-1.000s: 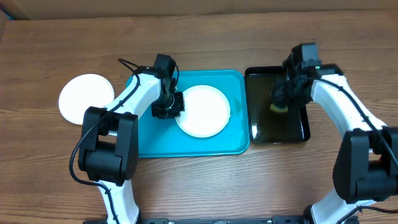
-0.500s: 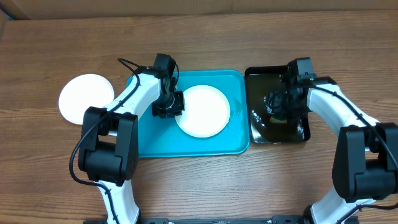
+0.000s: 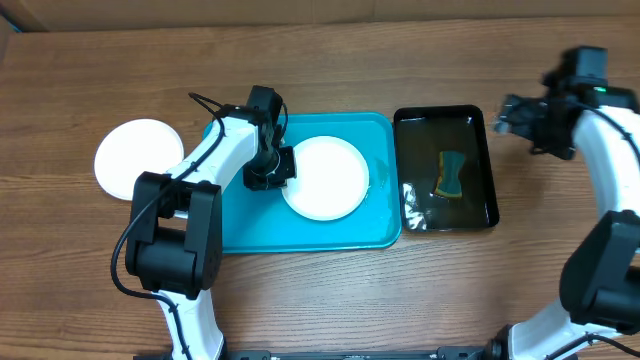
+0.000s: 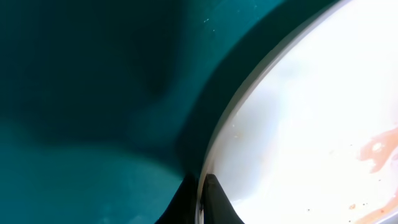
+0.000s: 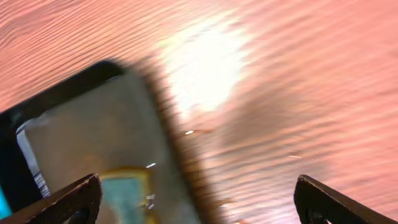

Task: Clean dirty plates on tray and stack at the side
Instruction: 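Lift the white plate off the teal tray with the left gripper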

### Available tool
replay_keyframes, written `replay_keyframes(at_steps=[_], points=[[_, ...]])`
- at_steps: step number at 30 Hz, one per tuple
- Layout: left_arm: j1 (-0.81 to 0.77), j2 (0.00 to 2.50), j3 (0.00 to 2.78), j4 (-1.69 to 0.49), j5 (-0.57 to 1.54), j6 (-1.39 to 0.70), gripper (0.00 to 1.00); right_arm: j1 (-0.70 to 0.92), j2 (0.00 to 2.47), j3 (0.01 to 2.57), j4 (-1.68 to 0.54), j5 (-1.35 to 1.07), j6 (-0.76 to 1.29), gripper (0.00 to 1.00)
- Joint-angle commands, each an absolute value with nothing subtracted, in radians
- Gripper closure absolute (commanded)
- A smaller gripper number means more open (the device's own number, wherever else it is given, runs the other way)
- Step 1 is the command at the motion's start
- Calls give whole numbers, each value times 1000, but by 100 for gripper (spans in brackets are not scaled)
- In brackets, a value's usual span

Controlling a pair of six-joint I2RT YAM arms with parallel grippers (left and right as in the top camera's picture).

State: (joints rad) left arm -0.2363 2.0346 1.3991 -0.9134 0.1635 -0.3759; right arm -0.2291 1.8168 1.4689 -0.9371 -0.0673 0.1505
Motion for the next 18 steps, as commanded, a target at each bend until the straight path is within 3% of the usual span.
replay_keyframes(at_steps=[1,18], points=[[-243,2022,1433,-942,72,-416,96,-268,1793,1483,-937,-61,157,0],[-350,1851,1768,-1156,-1,-465,96,-312,1793,1483,-937,-61,157,0]])
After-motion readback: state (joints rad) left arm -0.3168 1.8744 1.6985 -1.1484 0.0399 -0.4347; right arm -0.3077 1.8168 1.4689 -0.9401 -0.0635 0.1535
